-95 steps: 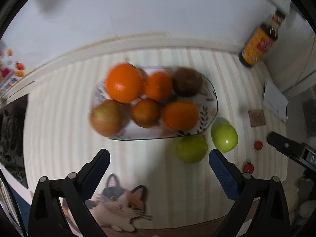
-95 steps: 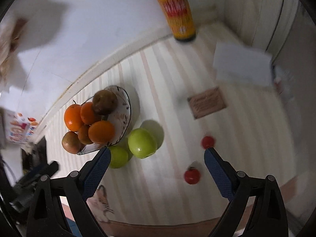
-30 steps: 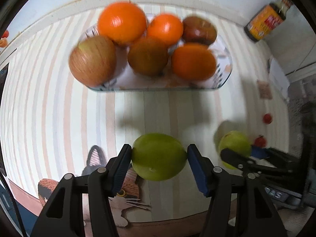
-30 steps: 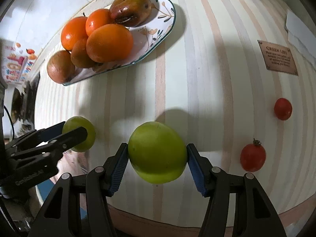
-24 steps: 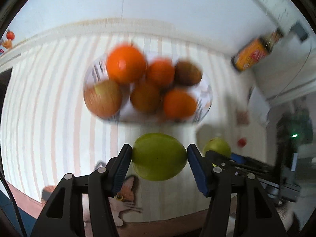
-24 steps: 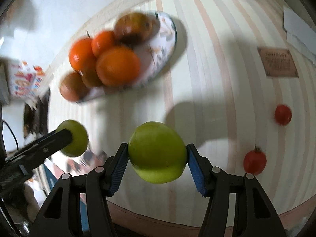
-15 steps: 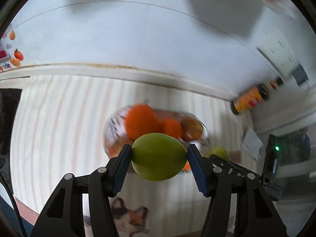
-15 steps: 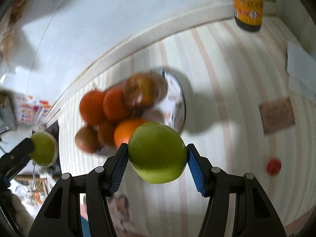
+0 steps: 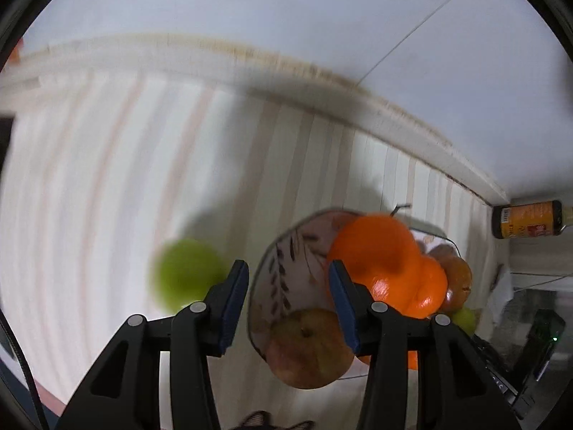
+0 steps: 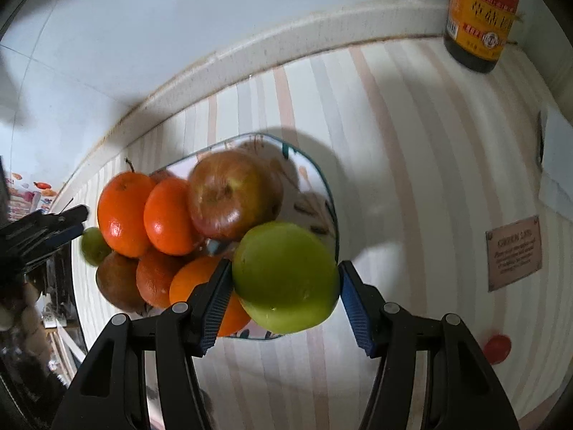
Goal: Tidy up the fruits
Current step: 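Carry both green apples over the floral plate and open both tools, then withdraw both tools from the plate toward the red cherry tomatoes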
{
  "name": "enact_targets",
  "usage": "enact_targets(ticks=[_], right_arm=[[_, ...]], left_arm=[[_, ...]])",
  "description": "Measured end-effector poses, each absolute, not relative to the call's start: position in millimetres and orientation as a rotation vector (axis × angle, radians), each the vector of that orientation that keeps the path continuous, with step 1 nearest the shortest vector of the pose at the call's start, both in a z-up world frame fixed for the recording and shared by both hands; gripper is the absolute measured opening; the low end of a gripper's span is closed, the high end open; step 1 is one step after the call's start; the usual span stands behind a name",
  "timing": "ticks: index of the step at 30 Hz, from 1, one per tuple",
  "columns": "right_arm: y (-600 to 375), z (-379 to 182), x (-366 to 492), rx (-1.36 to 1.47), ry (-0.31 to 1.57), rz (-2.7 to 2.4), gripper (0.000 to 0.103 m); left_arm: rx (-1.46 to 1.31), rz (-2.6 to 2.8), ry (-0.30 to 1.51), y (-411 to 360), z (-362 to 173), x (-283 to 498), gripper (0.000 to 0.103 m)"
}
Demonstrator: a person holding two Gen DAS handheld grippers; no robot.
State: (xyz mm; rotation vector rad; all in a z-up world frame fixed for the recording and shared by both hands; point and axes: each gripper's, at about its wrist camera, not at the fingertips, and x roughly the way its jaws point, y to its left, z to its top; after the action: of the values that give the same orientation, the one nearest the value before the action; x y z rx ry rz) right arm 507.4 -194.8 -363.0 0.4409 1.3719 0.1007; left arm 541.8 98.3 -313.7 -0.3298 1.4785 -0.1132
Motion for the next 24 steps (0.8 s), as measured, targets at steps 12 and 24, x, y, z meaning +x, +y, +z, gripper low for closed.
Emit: enact_targets(ticks=[12,24], right_arm=[[-195,-352,507,0.532,1.331,0.166,0.095],[-132,-288,484,0.482,1.172,0.005,0.095]], left_arm=[[-0.302,0.067,1.305,137,-270,462,0.052],[-0.472,0.234,1.286,304,-296,452,0.093]])
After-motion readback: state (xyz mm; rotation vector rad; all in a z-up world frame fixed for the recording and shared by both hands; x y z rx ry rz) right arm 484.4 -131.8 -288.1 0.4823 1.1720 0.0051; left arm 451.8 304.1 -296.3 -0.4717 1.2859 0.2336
